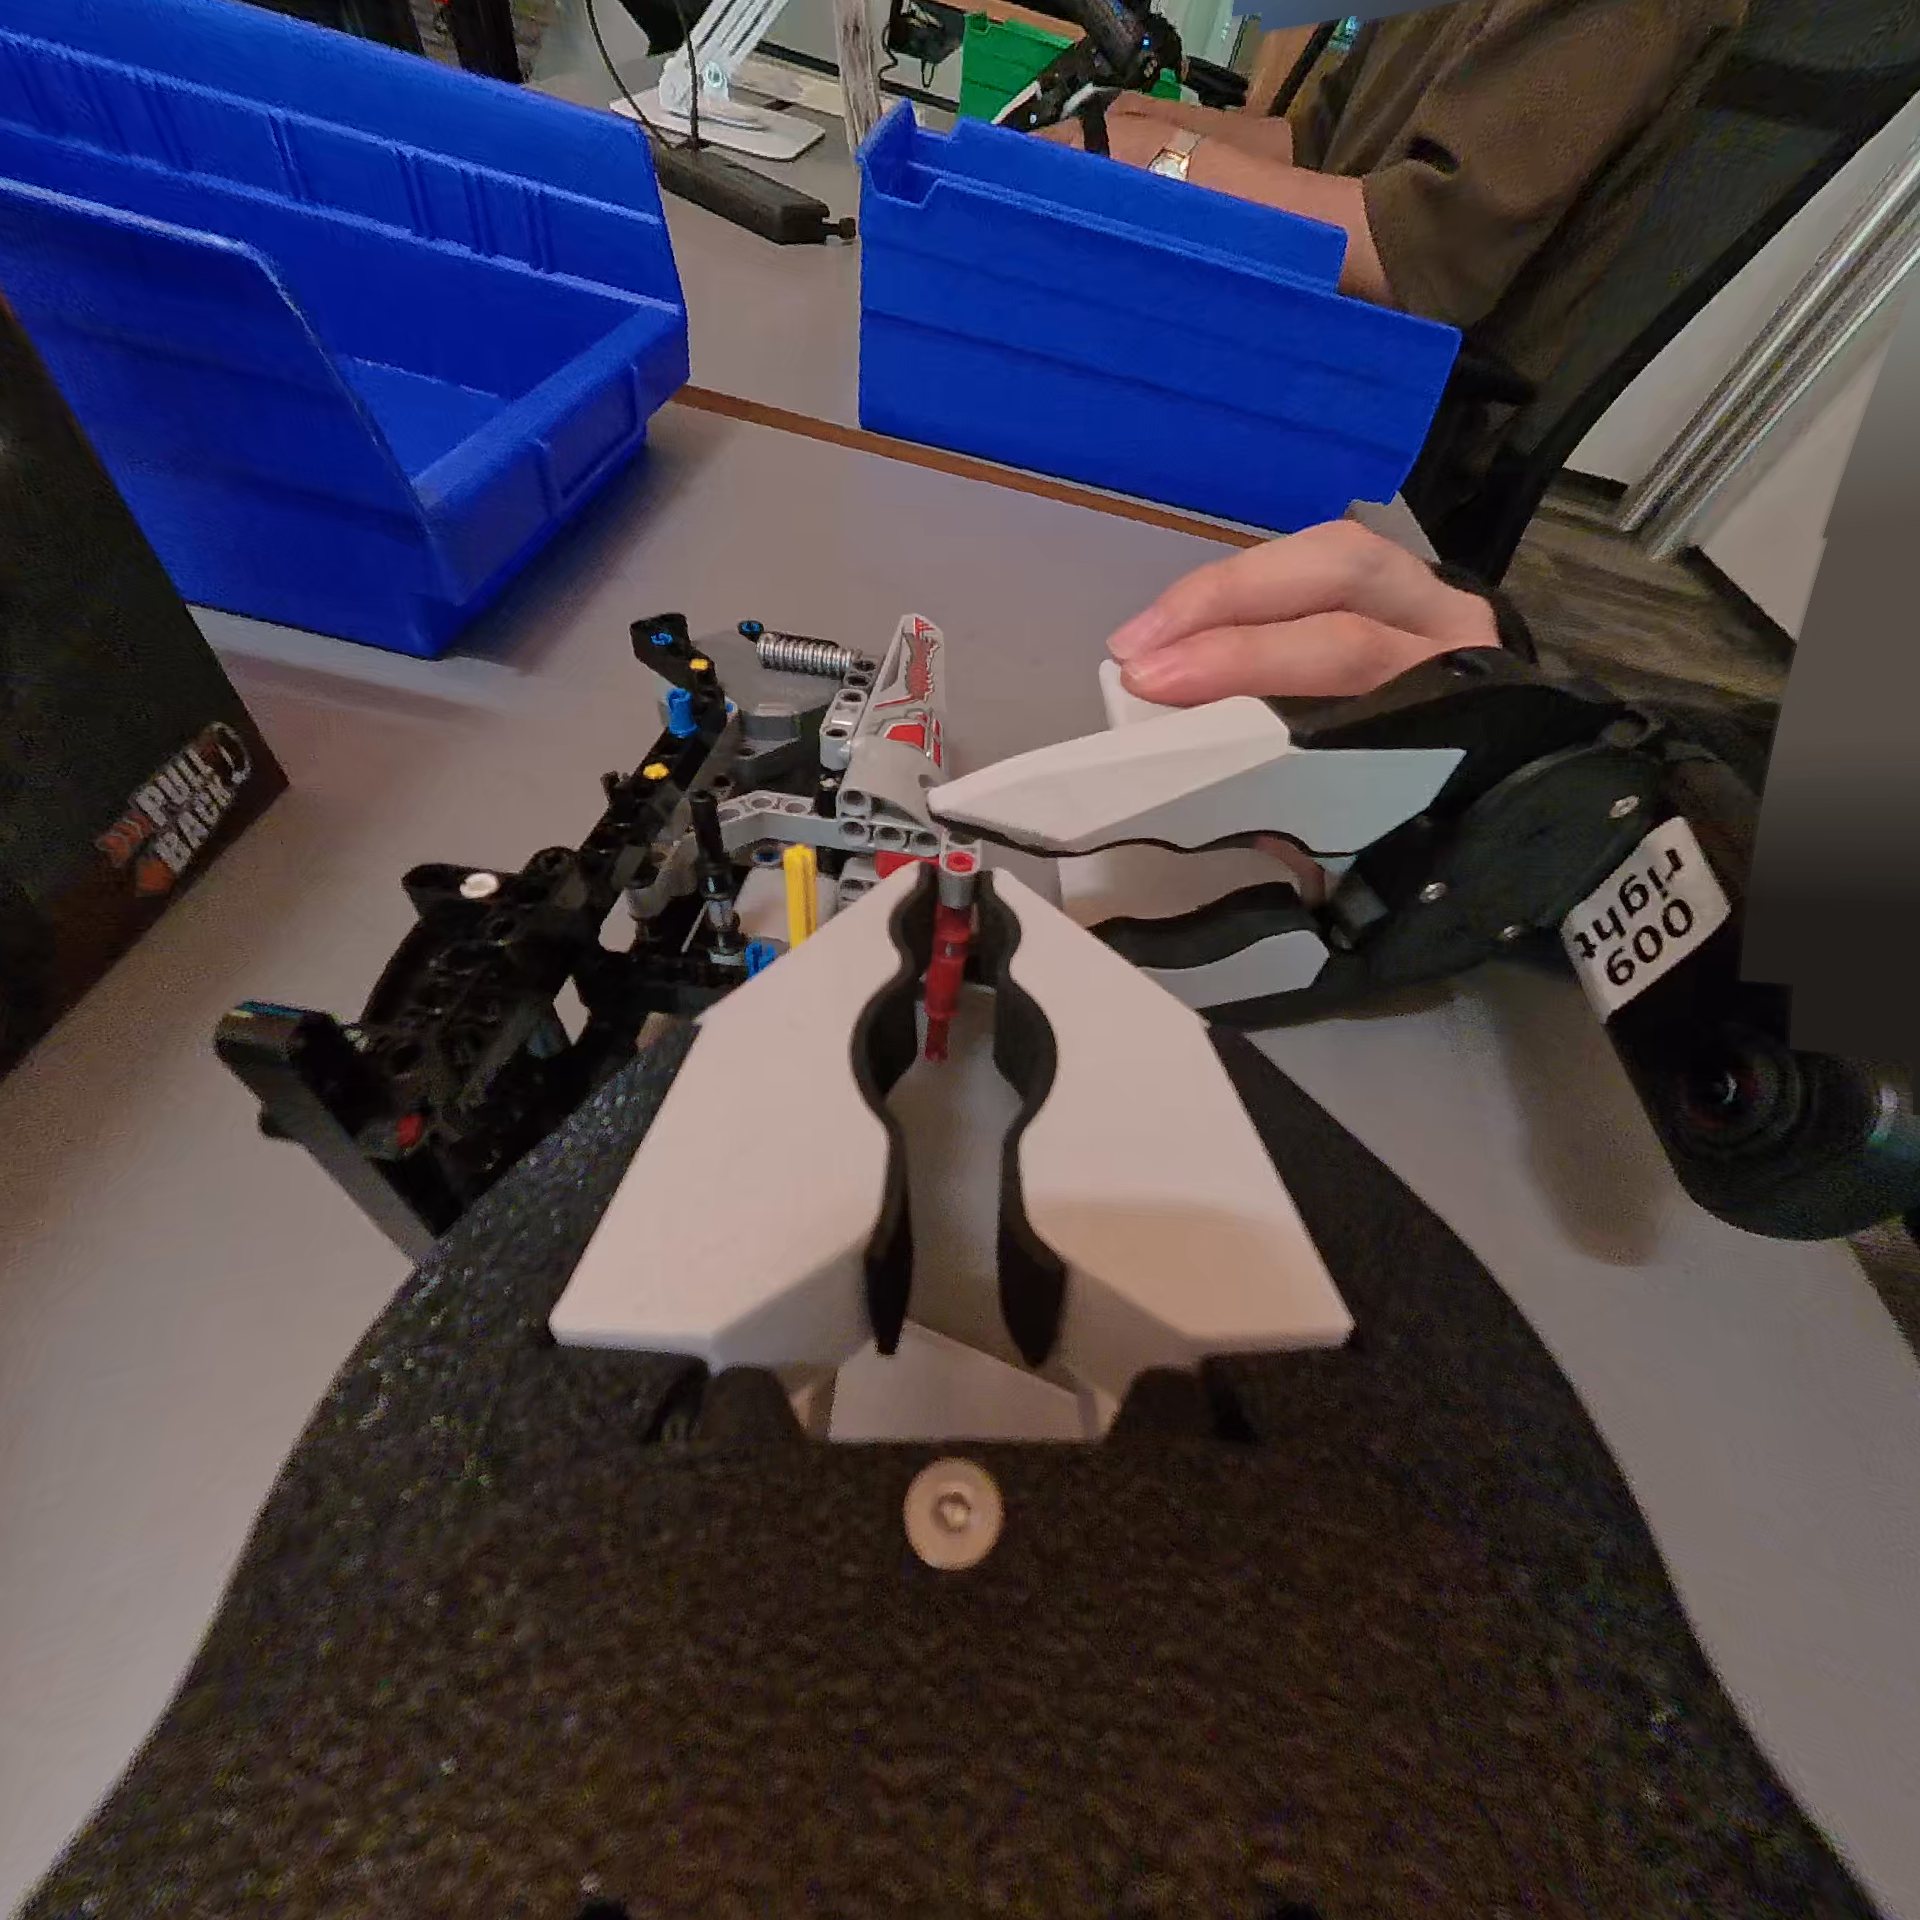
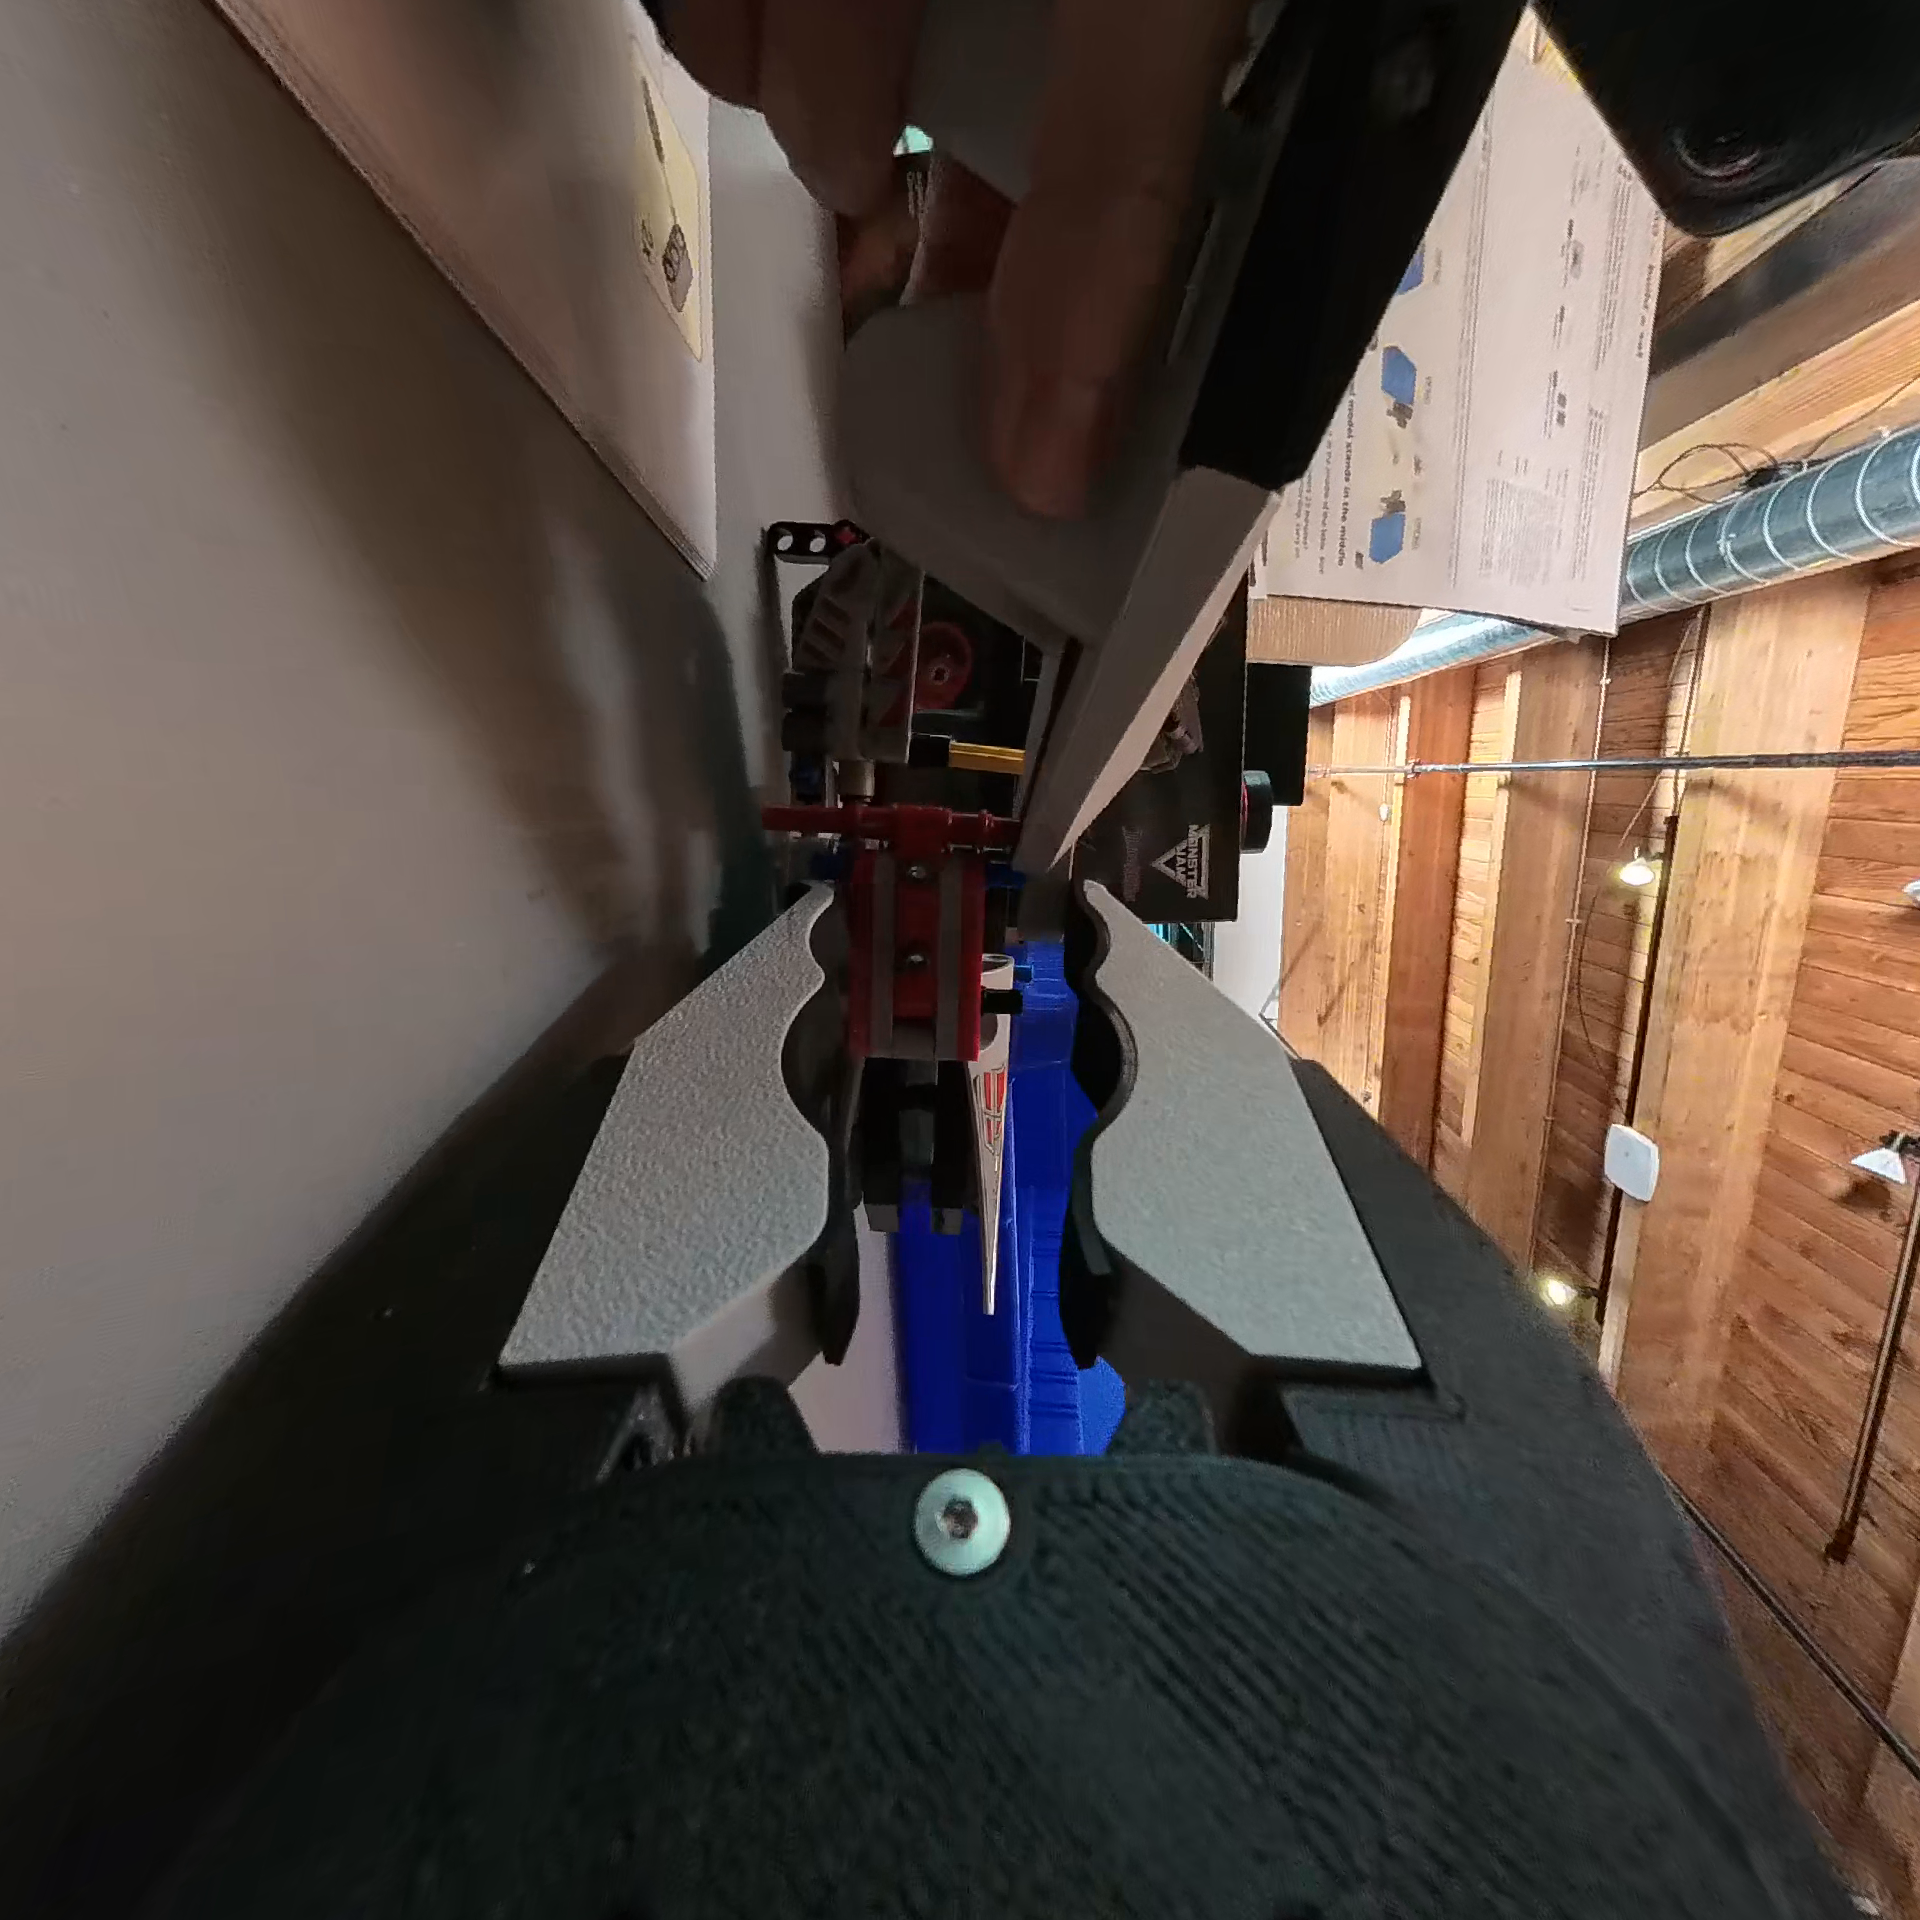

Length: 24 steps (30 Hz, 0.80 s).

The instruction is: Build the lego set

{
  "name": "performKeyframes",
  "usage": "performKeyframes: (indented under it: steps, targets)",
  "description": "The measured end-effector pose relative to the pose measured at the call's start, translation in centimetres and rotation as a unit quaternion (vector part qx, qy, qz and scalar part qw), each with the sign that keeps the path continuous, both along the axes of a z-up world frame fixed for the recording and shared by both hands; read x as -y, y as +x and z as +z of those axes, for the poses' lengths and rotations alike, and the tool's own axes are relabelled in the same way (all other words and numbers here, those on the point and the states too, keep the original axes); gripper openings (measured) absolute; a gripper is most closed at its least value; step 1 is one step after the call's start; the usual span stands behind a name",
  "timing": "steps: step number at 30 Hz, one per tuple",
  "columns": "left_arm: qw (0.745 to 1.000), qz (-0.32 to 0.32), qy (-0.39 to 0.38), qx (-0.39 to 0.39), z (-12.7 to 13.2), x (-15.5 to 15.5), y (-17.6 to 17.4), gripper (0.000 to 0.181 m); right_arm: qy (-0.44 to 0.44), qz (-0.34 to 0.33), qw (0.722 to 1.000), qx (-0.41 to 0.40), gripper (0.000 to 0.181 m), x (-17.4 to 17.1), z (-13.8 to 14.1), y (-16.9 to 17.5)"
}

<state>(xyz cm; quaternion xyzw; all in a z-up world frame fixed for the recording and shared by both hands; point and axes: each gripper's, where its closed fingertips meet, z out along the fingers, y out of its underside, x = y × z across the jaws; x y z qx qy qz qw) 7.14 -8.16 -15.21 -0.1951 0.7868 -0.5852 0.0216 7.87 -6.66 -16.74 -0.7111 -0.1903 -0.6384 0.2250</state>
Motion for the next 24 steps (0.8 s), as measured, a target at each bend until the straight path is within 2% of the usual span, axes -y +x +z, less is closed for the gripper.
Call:
performKeyframes:
  steps: [5, 8, 12, 16, 18, 21, 24]
  targets:
    - [0.997, 0.010, 0.021, 0.074, 0.7, -0.7, 0.6, 0.015, -0.004, -0.003, 1.000, 0.009, 0.039, -0.1, -0.1, -0.3]
    - [0.997, -0.011, 0.024, 0.079, 0.8, -0.5, 0.0, 0.009, 0.001, -0.001, 1.000, 0.006, 0.039, -0.2, -0.2, -0.4]
    - [0.996, -0.005, 0.025, 0.089, 0.6, -0.3, 0.2, 0.005, -0.002, -0.002, 1.000, 0.008, 0.039, -0.1, -0.1, -0.3]
    - [0.999, 0.000, -0.018, 0.026, 1.2, -0.5, 0.6, 0.005, 0.025, 0.005, 1.000, 0.010, 0.041, 0.1, 0.7, -0.3]
    - [0.999, -0.005, -0.036, -0.013, 1.0, -0.6, 0.7, 0.005, 0.038, 0.005, 0.999, 0.014, 0.048, 0.1, 1.2, -0.2]
    - [0.998, -0.013, -0.035, -0.045, 0.4, -0.4, 0.5, 0.004, 0.022, -0.007, 1.000, 0.009, 0.052, 0.3, 0.7, 0.5]
    - [0.998, -0.006, -0.041, -0.049, 0.7, -0.4, 0.8, 0.005, 0.010, -0.011, 1.000, 0.008, 0.045, 0.4, 0.5, 0.9]
